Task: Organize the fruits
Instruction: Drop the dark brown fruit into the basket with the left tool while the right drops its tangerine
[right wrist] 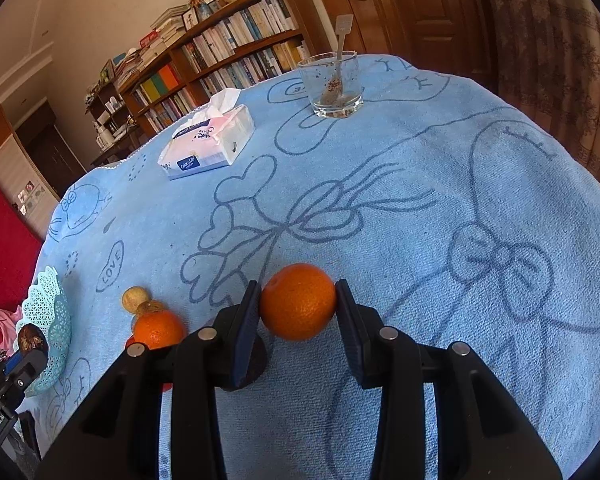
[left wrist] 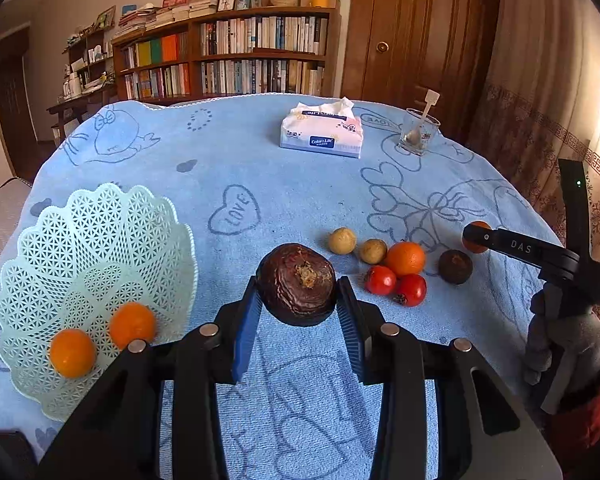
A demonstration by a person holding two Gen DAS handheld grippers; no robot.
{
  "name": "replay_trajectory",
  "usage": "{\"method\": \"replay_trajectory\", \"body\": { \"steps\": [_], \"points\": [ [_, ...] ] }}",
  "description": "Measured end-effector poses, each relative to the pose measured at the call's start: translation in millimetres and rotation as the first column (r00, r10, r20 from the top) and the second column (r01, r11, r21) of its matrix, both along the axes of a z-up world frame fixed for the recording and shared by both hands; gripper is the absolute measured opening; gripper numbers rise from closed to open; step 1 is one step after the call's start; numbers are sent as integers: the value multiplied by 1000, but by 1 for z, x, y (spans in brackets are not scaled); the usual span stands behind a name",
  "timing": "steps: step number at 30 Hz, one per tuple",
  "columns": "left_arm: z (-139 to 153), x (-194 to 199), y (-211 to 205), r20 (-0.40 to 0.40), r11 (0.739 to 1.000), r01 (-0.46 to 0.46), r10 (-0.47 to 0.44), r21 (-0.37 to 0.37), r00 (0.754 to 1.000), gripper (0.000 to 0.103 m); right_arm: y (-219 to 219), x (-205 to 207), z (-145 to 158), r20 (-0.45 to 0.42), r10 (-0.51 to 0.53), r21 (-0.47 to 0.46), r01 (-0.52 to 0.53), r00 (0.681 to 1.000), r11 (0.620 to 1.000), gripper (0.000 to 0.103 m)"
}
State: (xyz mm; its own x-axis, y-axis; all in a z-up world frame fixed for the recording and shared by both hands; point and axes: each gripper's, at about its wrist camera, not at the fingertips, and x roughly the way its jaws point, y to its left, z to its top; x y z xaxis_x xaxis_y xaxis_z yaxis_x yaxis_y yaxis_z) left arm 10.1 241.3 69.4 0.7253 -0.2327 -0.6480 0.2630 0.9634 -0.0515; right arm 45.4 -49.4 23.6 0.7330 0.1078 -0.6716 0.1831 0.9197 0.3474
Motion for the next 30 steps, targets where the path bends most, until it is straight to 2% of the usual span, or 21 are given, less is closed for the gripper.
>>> {"method": "replay_trajectory", "body": {
  "steps": [11, 21, 23, 26, 30],
  "points": [
    [5, -5, 80, 20, 982, -186, 186, -24, 982, 39, 19, -15, 12, 10, 36, 12, -37, 999, 999, 38],
    [19, -3, 128, 62, 961, -264, 269, -84, 961, 42, 52, -18, 28, 24, 82, -19, -81, 996, 997, 38],
    [20, -3, 136, 66, 955, -279, 286, -95, 956, 59, 59, -17, 32, 27, 93, -15, -93, 995, 996, 38],
    [23, -5, 149, 75, 944, -307, 317, -120, 945, 69, 74, -17, 39, 34, 129, -9, -129, 991, 992, 38],
    [25, -8, 166, 77, 928, -340, 353, -151, 932, 77, 105, -13, 50, 46, 210, -4, -210, 977, 978, 38]
  ]
}}
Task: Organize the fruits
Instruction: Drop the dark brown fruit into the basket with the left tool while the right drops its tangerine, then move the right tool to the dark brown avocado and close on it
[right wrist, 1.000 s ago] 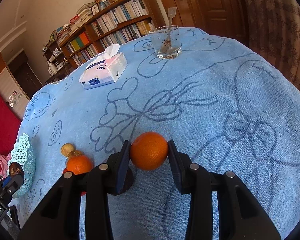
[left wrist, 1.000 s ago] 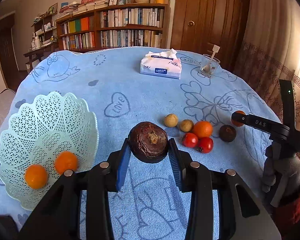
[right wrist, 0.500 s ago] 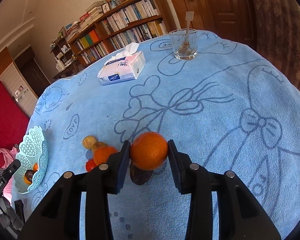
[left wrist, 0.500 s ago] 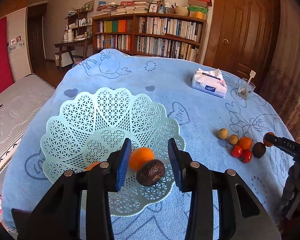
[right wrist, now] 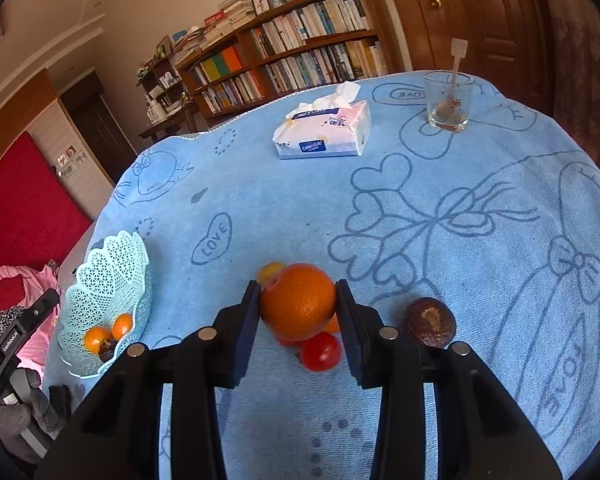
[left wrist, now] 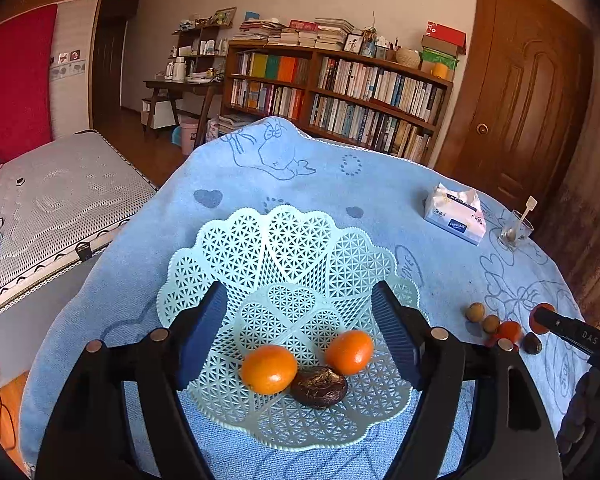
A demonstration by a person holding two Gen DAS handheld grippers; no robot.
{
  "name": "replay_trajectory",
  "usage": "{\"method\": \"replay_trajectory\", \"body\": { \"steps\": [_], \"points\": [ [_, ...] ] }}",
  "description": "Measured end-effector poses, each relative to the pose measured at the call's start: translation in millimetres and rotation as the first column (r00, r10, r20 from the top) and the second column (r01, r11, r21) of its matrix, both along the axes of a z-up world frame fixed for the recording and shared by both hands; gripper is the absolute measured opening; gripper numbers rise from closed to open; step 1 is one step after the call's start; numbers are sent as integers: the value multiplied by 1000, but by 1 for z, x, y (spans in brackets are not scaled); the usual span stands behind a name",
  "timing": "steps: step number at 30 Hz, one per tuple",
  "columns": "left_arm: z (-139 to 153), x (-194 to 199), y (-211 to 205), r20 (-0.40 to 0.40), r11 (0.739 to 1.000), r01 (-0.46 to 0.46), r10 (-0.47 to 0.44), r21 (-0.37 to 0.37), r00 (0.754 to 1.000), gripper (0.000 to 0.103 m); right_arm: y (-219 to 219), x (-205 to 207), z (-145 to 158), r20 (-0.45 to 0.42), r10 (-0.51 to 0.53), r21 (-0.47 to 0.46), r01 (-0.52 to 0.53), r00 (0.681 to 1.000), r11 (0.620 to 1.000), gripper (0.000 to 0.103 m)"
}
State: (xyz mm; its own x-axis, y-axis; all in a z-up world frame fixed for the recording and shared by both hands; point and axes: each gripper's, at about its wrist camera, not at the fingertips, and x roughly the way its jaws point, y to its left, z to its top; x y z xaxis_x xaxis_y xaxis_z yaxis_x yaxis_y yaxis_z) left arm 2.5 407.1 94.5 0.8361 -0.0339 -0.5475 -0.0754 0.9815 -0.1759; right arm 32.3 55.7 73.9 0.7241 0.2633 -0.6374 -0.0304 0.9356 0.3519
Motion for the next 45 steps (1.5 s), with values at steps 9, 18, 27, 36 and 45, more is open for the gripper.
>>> {"method": "replay_trajectory", "body": {
  "steps": [9, 18, 27, 36, 45],
  "points": [
    [5, -9, 22, 26, 998, -61, 61, 4, 998, 87, 99, 13, 17, 16, 216, -29, -216, 976, 976, 38],
    [11, -12, 26, 39, 998, -64, 64, -7, 997, 94, 162, 31, 16, -6, 297, -23, -297, 955, 955, 39],
    [10, -11, 27, 32, 997, -70, 70, -19, 997, 98, 163, 36, 19, 14, 281, -15, -281, 960, 960, 49],
    [4, -8, 21, 9, 998, -55, 55, -15, 998, 99, 136, 36, 3, -28, 213, 31, -213, 977, 977, 52],
    [-2, -4, 11, -14, 999, -32, 32, -9, 999, 100, 110, 31, -5, -40, 157, 40, -156, 987, 987, 57]
  ]
}}
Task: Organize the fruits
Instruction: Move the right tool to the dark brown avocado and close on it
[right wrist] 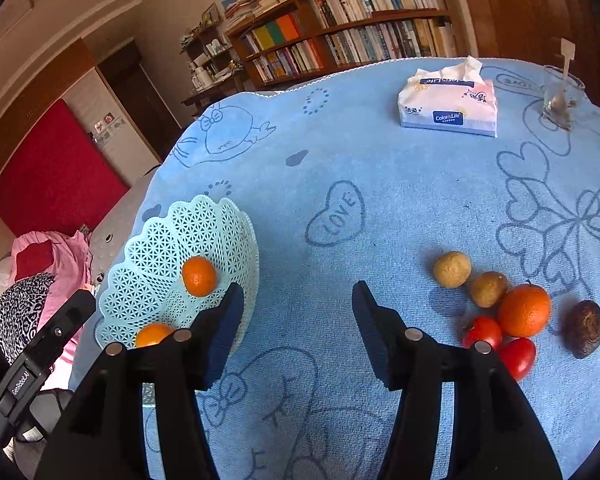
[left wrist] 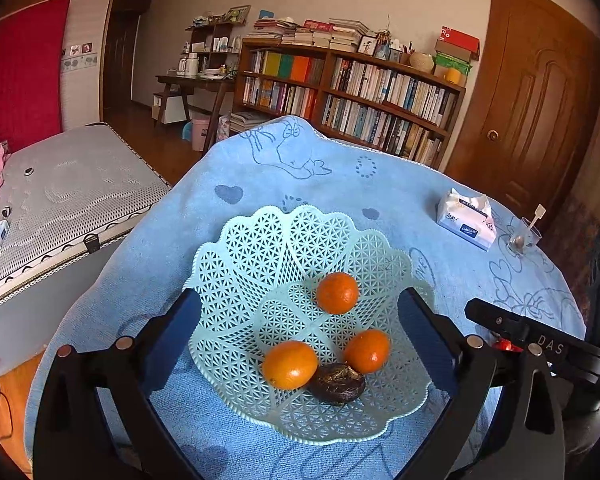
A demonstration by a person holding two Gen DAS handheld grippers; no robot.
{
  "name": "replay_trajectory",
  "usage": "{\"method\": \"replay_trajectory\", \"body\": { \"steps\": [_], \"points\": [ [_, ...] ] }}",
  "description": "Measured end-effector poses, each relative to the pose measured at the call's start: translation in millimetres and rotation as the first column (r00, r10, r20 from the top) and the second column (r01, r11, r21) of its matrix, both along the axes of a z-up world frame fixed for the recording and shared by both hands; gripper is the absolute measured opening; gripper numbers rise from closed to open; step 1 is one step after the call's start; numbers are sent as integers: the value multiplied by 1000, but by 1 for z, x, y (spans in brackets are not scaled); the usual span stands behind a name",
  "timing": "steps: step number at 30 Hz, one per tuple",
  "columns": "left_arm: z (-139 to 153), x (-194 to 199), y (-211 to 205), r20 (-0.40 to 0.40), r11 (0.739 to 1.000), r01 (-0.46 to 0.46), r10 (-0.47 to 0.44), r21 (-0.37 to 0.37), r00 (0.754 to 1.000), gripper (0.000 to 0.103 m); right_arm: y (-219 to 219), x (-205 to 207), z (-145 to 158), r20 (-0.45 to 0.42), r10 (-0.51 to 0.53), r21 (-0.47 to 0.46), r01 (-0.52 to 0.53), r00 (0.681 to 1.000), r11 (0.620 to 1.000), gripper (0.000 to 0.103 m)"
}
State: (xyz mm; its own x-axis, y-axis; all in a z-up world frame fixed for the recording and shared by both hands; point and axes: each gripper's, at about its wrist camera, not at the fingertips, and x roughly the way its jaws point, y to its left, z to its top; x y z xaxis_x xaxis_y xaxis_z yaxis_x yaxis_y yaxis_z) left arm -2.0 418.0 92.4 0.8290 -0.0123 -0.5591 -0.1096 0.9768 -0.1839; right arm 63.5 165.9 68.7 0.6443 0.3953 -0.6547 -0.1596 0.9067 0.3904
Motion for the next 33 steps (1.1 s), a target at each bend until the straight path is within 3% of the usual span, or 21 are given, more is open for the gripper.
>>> {"method": "replay_trajectory", "body": {
  "steps": [14, 26, 33],
  "points": [
    [-9, 4, -15, -25, 999, 36, -36, 10, 999, 100, -60, -10, -6, -5, -132, 7, 133, 991, 991, 57],
    [-19, 8, -38, -55, 996, 86, -84, 30, 995, 100, -149, -21, -12, -13, -340, 0, 340, 940, 940, 57],
    [-22, 8, -49, -62, 993, 110, -107, 34, 992, 100, -165, -21, -20, -29, -369, -5, 369, 929, 930, 61]
  ]
}}
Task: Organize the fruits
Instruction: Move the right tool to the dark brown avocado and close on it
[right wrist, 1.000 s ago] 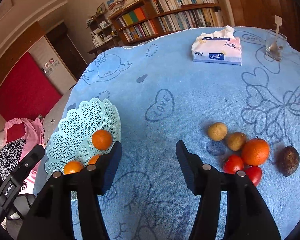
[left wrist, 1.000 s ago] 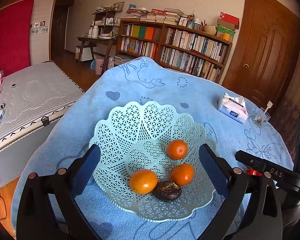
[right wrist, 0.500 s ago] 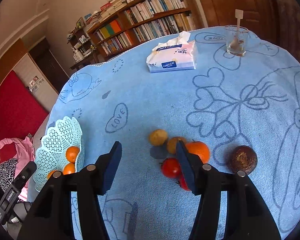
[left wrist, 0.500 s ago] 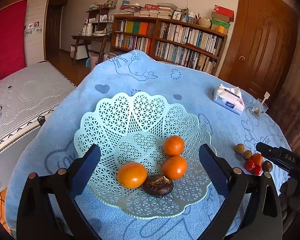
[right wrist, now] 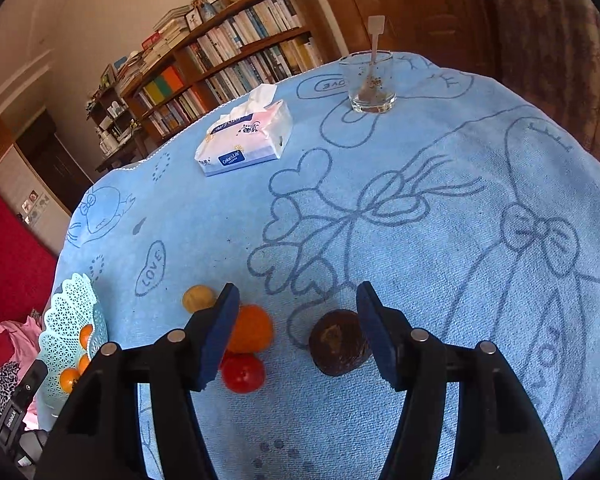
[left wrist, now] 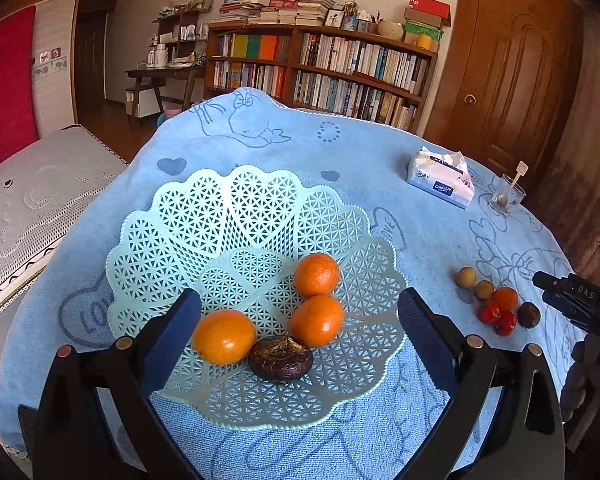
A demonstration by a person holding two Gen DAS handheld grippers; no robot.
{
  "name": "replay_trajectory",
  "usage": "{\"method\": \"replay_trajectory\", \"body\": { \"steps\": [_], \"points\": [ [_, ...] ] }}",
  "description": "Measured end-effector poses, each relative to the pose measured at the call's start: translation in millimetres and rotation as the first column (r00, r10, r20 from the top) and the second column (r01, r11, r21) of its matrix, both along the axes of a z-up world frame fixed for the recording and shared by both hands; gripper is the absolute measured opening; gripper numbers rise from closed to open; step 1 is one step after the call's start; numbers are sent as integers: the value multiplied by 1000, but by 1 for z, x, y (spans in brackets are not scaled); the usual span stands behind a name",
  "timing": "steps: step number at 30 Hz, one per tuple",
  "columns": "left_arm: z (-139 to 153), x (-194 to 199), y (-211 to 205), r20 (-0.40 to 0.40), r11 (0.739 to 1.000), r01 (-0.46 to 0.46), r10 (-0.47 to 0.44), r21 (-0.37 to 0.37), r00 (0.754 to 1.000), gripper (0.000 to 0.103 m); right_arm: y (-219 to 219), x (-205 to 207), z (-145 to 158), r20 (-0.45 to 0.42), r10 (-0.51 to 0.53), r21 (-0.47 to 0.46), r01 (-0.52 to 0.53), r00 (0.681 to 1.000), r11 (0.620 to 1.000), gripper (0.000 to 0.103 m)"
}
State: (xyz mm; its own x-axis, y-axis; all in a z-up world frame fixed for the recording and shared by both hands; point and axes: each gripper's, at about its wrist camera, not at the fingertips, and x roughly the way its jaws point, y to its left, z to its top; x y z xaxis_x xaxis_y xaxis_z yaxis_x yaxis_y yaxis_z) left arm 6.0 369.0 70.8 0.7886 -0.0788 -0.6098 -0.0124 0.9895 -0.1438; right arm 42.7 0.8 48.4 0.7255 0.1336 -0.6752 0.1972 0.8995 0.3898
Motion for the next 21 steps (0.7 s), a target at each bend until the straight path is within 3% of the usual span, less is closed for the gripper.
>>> {"method": "replay_trajectory", "body": {
  "steps": [8, 16, 21],
  "points": [
    [-2, -1, -9, -8, 1000, 22, -21, 7, 1000, 100, 24, 5, -1, 1, 78, -66, -77, 997, 995, 72],
    [-2, -1, -22, -15, 998, 50, -50, 22, 999, 100, 44, 9, -10, -47, 117, -244, -125, 992, 962, 78],
    [-3, 1, -33, -20, 997, 72, -72, 33, 997, 100, 22, 8, -10, -39, 76, -212, -83, 996, 974, 81]
  ]
}}
